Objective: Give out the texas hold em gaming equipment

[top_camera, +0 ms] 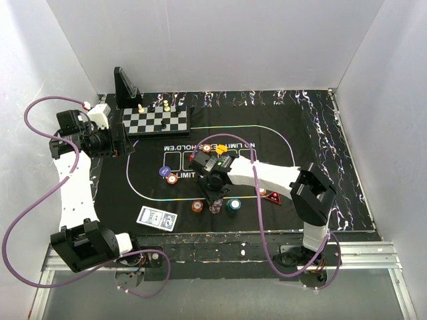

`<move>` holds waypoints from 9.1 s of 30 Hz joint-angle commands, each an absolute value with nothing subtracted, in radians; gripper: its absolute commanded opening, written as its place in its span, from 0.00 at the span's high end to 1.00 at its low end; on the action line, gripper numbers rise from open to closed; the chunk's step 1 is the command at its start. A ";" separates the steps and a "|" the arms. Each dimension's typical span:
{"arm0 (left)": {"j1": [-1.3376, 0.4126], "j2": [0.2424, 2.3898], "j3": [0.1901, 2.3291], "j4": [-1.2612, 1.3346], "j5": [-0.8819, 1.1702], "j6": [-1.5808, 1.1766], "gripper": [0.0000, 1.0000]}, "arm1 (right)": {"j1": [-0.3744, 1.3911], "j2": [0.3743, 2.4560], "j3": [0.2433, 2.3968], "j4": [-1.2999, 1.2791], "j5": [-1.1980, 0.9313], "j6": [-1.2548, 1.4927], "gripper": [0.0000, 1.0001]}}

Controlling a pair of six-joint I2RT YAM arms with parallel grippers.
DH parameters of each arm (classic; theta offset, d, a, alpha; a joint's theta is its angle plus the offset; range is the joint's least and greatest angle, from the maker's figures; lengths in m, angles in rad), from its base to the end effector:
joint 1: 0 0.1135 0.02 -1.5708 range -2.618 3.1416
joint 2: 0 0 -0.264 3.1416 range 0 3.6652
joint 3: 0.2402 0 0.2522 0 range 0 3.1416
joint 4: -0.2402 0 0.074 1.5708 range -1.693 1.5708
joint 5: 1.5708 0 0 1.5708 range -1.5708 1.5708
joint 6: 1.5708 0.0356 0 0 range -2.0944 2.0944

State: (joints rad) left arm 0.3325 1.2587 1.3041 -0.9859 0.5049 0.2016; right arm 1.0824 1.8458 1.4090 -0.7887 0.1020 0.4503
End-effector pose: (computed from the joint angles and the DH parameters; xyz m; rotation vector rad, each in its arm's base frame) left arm 0.2352 0.0630 0.3508 0.0441 2.3902 -0.3878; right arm 0.1797 0.3304 0.2154 -0.8506 2.6818 0.2368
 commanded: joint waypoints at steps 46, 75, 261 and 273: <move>0.351 1.267 1.262 -0.900 0.572 0.167 0.02 | 0.913 2.514 2.316 -0.758 0.006 0.505 0.87; 0.362 1.262 1.256 -0.900 0.574 0.169 0.02 | 0.948 2.553 2.349 -0.768 -0.005 0.532 0.36; 0.373 1.224 1.252 -0.946 0.597 0.189 0.00 | 0.911 1.809 1.536 -0.735 0.161 0.324 0.14; 0.374 1.210 1.273 -0.968 0.595 0.193 0.00 | 1.006 1.858 1.418 -0.692 0.032 0.344 0.10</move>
